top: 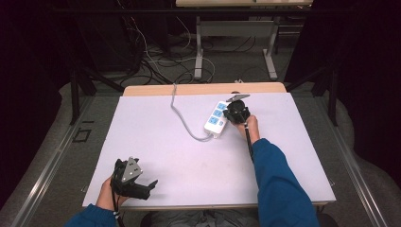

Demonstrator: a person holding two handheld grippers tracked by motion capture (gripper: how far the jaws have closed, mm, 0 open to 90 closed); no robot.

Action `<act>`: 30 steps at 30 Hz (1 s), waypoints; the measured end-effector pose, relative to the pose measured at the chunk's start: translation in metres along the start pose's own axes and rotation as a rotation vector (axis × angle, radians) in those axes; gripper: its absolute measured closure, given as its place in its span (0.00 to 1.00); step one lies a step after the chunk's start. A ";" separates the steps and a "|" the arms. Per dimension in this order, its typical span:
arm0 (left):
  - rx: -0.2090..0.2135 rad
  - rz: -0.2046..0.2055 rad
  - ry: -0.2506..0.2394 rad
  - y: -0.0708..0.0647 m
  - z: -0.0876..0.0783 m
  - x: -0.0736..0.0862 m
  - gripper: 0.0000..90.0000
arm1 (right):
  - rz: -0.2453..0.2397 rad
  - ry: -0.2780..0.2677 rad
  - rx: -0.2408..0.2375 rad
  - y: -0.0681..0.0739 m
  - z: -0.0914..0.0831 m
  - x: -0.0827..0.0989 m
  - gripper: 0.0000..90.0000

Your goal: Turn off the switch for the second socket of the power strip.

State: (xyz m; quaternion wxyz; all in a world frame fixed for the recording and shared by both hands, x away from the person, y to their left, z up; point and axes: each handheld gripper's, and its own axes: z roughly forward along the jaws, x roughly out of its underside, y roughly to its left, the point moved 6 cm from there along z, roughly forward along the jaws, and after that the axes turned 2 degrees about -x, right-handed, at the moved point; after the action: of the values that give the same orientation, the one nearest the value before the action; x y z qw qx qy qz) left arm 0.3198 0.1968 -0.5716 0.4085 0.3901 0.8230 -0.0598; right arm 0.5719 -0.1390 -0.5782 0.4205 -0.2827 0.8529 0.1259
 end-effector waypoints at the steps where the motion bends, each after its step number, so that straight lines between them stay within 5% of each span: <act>1: 0.002 -0.003 0.000 0.000 0.000 0.000 0.00 | 0.003 -0.002 -0.001 0.000 0.000 0.000 1.00; 30: -0.008 0.012 0.012 0.000 0.001 0.000 0.00 | -0.005 -0.010 0.040 -0.001 0.000 0.002 1.00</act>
State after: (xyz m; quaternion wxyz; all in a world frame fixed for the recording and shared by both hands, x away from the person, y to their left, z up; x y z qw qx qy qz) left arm 0.3203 0.1970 -0.5721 0.4056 0.3937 0.8233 -0.0517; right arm 0.5713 -0.1401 -0.5804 0.4308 -0.2760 0.8523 0.1091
